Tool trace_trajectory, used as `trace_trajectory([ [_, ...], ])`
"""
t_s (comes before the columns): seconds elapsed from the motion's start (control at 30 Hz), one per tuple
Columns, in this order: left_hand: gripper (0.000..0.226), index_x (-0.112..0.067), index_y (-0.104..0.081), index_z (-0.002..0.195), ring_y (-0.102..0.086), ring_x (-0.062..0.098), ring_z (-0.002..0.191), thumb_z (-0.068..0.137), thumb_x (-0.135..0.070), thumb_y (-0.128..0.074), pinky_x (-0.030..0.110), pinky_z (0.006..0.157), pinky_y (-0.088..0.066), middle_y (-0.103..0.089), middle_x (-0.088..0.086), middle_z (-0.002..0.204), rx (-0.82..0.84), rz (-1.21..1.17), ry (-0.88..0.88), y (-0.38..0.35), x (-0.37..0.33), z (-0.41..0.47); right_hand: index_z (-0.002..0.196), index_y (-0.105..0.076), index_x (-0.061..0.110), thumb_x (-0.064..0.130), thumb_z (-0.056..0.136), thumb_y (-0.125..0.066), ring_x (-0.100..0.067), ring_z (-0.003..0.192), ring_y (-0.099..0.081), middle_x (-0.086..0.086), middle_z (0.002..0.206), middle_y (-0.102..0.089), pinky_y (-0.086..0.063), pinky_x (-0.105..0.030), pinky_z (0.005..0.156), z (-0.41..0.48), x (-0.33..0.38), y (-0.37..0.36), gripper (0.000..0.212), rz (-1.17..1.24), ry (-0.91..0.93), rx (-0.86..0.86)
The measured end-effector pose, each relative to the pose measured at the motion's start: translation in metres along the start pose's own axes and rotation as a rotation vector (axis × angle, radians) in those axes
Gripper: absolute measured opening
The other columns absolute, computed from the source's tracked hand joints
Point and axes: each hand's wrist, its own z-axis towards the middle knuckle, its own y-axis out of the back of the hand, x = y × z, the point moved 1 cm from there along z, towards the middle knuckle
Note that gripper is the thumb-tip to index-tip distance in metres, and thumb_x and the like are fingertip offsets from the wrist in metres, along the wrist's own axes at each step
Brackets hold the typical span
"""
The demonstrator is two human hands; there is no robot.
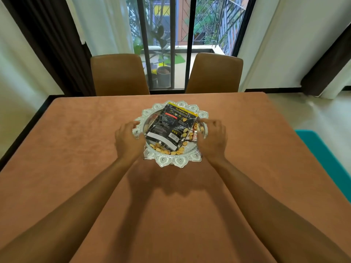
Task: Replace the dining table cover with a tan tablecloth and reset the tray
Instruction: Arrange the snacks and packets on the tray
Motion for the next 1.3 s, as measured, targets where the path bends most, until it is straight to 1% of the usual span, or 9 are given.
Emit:
trace_trajectory([
  [0.17,0.053,-0.025,-0.055,0.136,-0.049,0.026,0.12,0.086,-0.038,-0.065,0.049,0.101,-0.039,-0.063,0.0,0.124,0.189,0.137,-0.134,-0.021,-0.036,0.014,0.143,-0.052,0.021,0.035,0.095,-0.058,-0.023,0.131,-0.044,-0.004,0.145,-0.049,-0.044,-0.047,0.105,0.011,0.014,-0.02,0.051,-0.045,0.213,0.324],
  [0.33,0.071,-0.035,-0.049,0.135,-0.059,0.028,0.116,0.071,-0.057,-0.07,0.046,0.099,-0.045,-0.066,-0.002,0.123,0.38,0.186,-0.049,-0.041,-0.051,0.033,0.158,-0.027,0.025,0.057,0.101,-0.033,-0.028,0.151,-0.021,-0.006,0.165,-0.025,-0.021,-0.045,0.122,0.021,0.009,-0.038,0.066,-0.242,0.333,0.511],
  [0.4,0.079,-0.038,-0.045,0.138,-0.06,0.027,0.116,0.069,-0.059,-0.077,0.041,0.099,-0.038,-0.067,-0.005,0.123,0.409,0.249,-0.01,-0.045,-0.051,0.038,0.155,-0.035,0.02,0.057,0.1,-0.032,-0.029,0.148,-0.03,-0.006,0.162,-0.034,-0.026,-0.046,0.12,0.02,0.008,-0.039,0.066,-0.242,0.329,0.51],
  [0.5,0.087,-0.039,-0.042,0.141,-0.056,0.026,0.121,0.067,-0.056,-0.083,0.045,0.097,-0.028,-0.064,-0.007,0.129,0.417,0.307,0.016,-0.049,-0.052,0.043,0.132,-0.06,0.015,0.047,0.095,-0.05,-0.028,0.116,-0.054,-0.005,0.13,-0.06,-0.045,-0.041,0.098,0.014,0.008,-0.037,0.05,-0.15,0.323,0.358],
  [0.7,0.072,-0.021,-0.055,0.133,-0.06,0.028,0.117,0.07,-0.032,-0.089,0.047,0.105,-0.039,-0.066,0.002,0.127,0.417,0.11,0.114,-0.044,-0.054,0.056,0.104,-0.066,0.013,0.026,0.087,-0.062,-0.019,0.092,-0.048,-0.002,0.099,-0.059,-0.045,-0.035,0.08,0.008,0.004,-0.026,0.021,-0.005,0.292,0.276],
  [0.87,0.016,-0.014,-0.069,0.093,-0.071,0.025,0.085,0.081,-0.012,-0.08,0.04,0.079,-0.058,-0.074,0.008,0.093,0.394,-0.129,0.162,-0.03,-0.06,0.06,0.097,-0.067,0.01,0.019,0.084,-0.066,-0.02,0.091,-0.048,-0.004,0.096,-0.057,-0.044,-0.035,0.079,0.011,0.003,-0.024,0.017,0.026,0.278,0.278],
  [0.93,0.016,-0.015,-0.069,0.097,-0.069,0.022,0.087,0.084,-0.009,-0.076,0.033,0.072,-0.056,-0.073,0.004,0.094,0.38,-0.192,0.13,-0.02,-0.062,0.064,0.101,-0.069,0.009,0.017,0.084,-0.066,-0.02,0.094,-0.05,-0.004,0.098,-0.057,-0.044,-0.033,0.08,0.013,0.006,-0.022,0.019,0.066,0.252,0.272],
  [1.13,0.026,-0.021,-0.064,0.118,-0.062,0.021,0.103,0.093,-0.013,-0.065,0.039,0.09,-0.05,-0.069,0.0,0.11,0.321,-0.285,0.052,0.016,-0.056,0.073,0.13,-0.065,0.016,0.03,0.09,-0.065,-0.025,0.128,-0.048,-0.004,0.136,-0.06,-0.04,-0.041,0.107,0.029,0.02,-0.025,0.043,0.005,0.244,0.493],
  [1.3,0.028,-0.025,-0.059,0.123,-0.062,0.014,0.104,0.097,-0.014,-0.06,0.031,0.084,-0.049,-0.068,-0.007,0.112,0.198,-0.389,0.029,0.032,-0.051,0.072,0.135,-0.063,0.019,0.027,0.092,-0.057,-0.025,0.129,-0.052,-0.004,0.139,-0.061,-0.039,-0.041,0.111,0.051,0.04,-0.036,0.044,-0.104,0.26,0.537],
])
